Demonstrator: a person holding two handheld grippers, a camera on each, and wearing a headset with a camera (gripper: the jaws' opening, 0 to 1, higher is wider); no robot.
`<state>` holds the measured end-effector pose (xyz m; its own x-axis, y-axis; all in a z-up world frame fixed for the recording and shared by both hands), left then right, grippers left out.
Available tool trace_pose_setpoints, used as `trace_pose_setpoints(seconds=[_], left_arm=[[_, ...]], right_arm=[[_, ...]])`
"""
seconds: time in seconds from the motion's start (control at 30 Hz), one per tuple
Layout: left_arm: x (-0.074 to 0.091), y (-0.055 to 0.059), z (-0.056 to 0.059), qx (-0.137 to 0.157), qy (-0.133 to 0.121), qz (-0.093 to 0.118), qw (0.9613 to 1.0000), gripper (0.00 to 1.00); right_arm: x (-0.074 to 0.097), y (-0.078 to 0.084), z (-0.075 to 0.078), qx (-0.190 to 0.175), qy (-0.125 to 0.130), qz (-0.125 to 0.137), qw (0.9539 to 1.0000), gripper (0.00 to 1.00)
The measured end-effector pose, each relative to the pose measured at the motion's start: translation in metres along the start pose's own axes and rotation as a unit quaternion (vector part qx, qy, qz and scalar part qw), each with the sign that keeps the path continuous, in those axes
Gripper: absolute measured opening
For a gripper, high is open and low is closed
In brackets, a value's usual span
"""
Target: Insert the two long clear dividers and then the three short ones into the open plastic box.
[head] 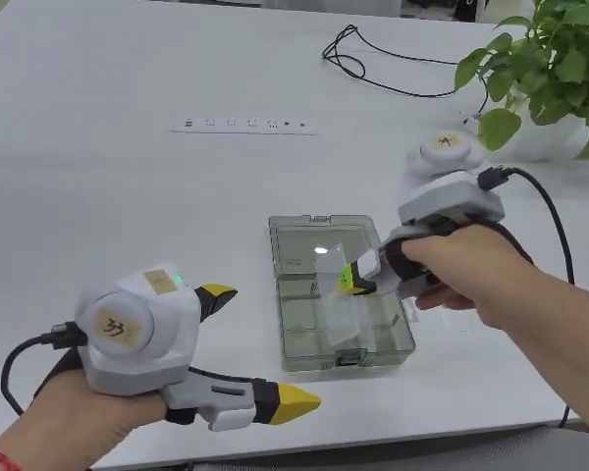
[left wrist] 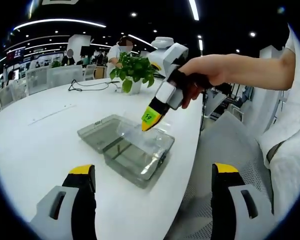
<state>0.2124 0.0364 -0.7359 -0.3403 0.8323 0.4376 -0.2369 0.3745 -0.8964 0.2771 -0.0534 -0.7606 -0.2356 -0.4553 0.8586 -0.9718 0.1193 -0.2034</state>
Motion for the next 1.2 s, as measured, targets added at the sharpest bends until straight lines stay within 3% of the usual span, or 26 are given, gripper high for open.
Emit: trace_pose_setpoints(seconds=[0.27, 0.63, 1.2], left_arm=[[-0.002, -0.002, -0.001, 0.010, 0.000, 0.012, 0.9999, 0.98], [-0.005, -0.002, -0.002, 0.017, 0.003, 0.015, 0.9997, 0.98], [-0.007, -0.001, 0.000, 0.027, 0.005, 0.018, 0.9995, 0.97]], right_arm=[[-0.006, 0.002, 0.011, -0.015, 0.017, -0.011, 0.9997, 0.07], [-0.017, 0.006, 0.012, -0.017, 0.021, -0.020, 0.9994, 0.07], [-0.019, 0.007, 0.010, 0.014, 0.041, -0.002, 0.9991, 0.07]])
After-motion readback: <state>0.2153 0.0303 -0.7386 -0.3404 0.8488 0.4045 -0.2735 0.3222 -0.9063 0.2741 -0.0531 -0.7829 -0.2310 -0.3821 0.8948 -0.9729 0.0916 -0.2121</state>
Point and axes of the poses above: the centre of the closed fingertips' face, and the gripper's own axes: x roughly backward along the fingers, z roughly to its right, y roughly out of its underside, the point moved 1 cm from there along x, roughly backward along the fingers, and after that the axes turned 9 degrees about -x, right-handed, at the moved point
